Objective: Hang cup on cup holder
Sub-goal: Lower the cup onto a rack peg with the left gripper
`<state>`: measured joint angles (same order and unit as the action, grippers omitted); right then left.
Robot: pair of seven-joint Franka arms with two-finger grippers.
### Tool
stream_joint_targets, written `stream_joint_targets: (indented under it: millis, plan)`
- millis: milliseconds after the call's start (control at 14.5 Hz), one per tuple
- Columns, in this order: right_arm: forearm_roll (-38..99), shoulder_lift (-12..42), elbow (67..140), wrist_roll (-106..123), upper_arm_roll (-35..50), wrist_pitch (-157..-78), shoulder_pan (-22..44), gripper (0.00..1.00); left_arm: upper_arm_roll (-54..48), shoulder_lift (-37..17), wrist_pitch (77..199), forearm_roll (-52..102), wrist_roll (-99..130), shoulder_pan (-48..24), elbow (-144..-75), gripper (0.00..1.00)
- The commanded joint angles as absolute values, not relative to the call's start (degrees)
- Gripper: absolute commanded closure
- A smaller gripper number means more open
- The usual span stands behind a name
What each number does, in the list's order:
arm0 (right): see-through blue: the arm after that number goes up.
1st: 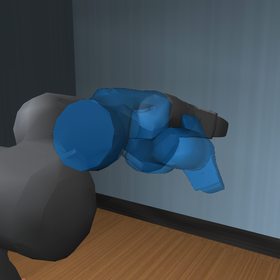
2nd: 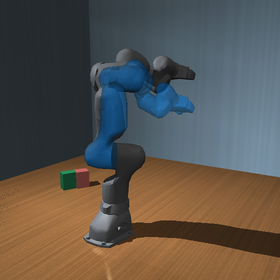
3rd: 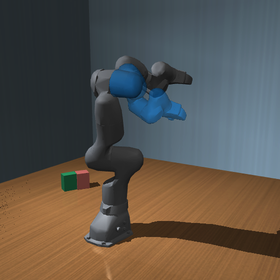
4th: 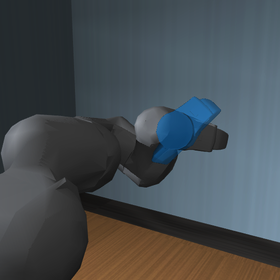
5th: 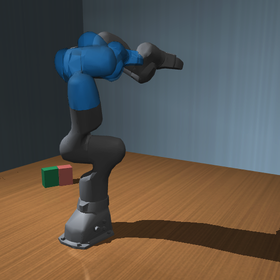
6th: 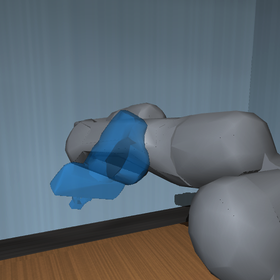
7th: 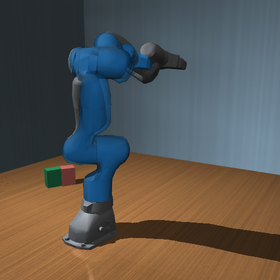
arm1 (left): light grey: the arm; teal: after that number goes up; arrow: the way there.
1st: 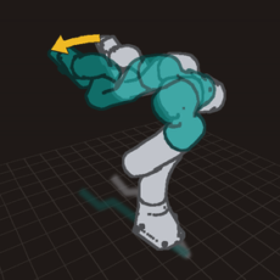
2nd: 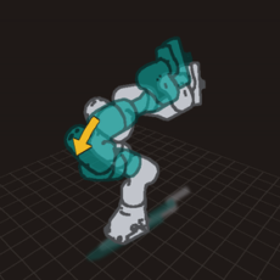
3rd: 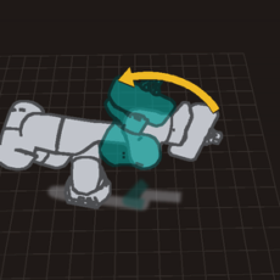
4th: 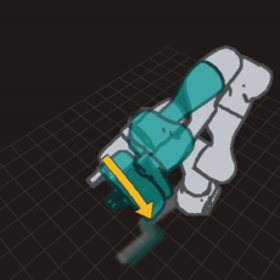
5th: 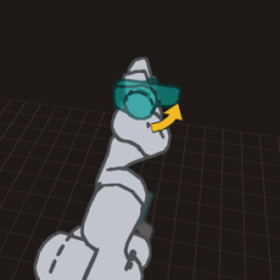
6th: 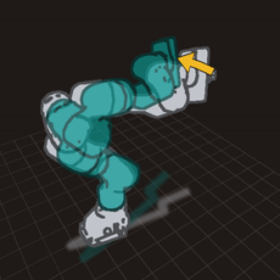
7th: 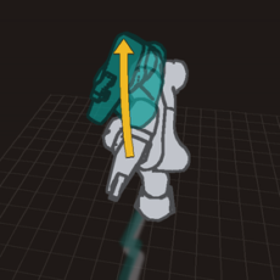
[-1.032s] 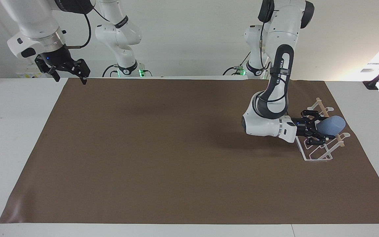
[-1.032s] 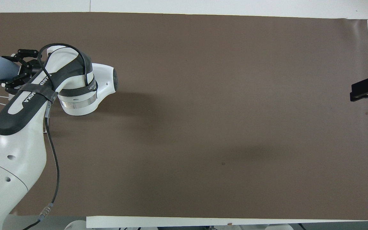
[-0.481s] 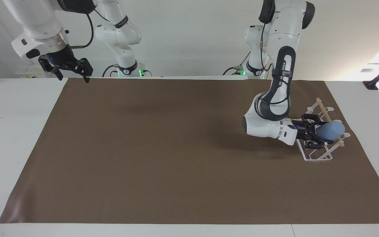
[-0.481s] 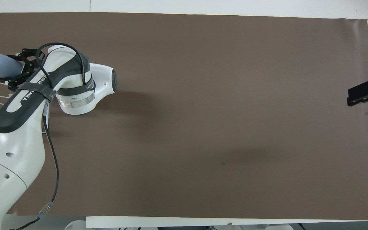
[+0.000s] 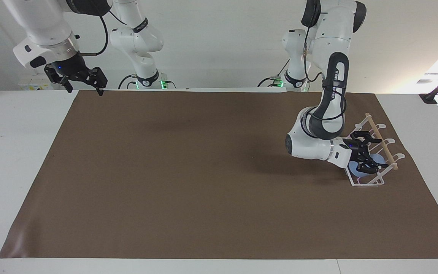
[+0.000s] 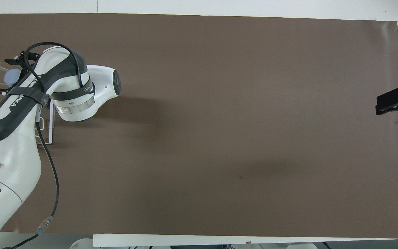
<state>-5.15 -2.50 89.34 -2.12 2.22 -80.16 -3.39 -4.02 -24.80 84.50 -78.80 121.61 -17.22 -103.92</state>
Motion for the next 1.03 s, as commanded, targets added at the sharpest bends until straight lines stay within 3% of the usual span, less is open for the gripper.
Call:
stream_joint_targets:
  millis: [0,344,963]
  plan:
    - [-4.9,-2.9,89.6,-1.6,2.5,-79.6,-3.7,0.01,-4.1,-21.2,85.2,-76.2,118.5,-17.1,-103.5,0.00]
    - [-4.9,-2.9,89.6,-1.6,2.5,-79.6,-3.9,0.01,-4.1,-9.1,93.1,-62.2,94.7,-13.0,-103.6,0.00]
    - [-4.9,-2.9,89.6,-1.6,2.5,-79.6,-3.8,0.01,-3.7,0.8,100.6,-23.2,44.7,-4.1,-104.3,0.00]
